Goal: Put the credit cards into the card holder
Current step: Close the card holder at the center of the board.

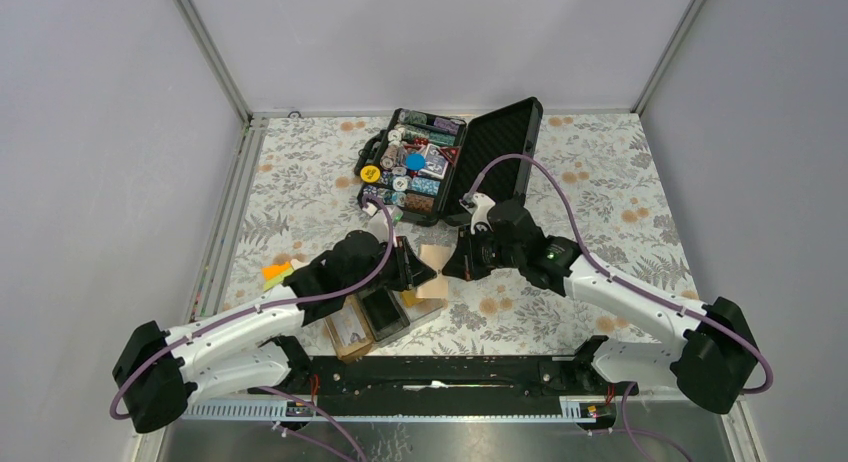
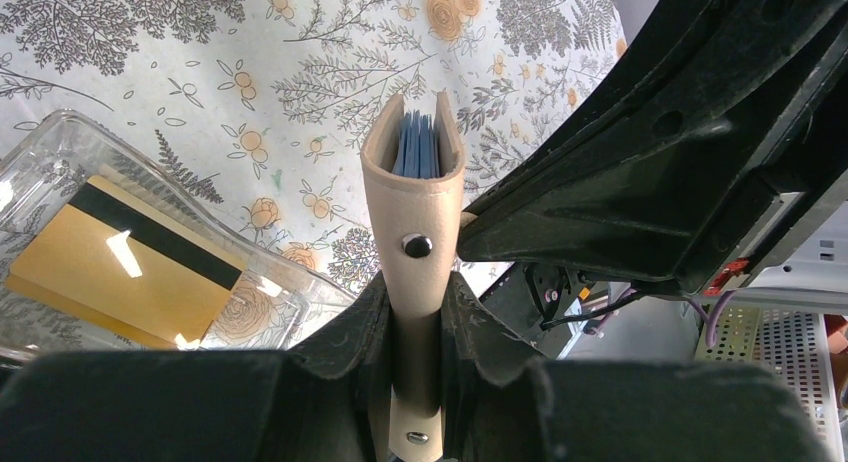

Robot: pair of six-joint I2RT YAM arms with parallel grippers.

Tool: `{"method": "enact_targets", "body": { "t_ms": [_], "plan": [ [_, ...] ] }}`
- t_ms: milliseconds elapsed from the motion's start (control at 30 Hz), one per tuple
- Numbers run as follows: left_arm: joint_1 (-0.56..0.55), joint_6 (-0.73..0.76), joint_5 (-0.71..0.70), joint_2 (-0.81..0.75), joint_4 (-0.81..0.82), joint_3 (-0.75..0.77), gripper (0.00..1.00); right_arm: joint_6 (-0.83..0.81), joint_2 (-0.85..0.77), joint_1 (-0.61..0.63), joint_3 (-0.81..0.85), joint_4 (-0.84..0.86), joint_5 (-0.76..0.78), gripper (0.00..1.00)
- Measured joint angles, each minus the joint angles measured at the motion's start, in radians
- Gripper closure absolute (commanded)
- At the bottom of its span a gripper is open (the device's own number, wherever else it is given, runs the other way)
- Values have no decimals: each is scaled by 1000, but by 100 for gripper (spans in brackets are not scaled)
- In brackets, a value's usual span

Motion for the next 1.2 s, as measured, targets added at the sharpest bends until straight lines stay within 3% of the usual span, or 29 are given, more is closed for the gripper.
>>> {"method": "enact_targets", "body": {
  "t_ms": [400,533,633,1200],
  "plan": [
    [0,-1,1,22,-16,0,100,-10,44,23,17,-13,2,100],
    [0,-2,3,22,-15,0,100,-8,44,23,17,-12,1,80],
    [0,-6,7,22,-6,0,100,-2,44,25,16,-3,0,74],
    [-4,-32,25,24,32,0,100,15,-32,36,15,-8,55,61]
  ]
}}
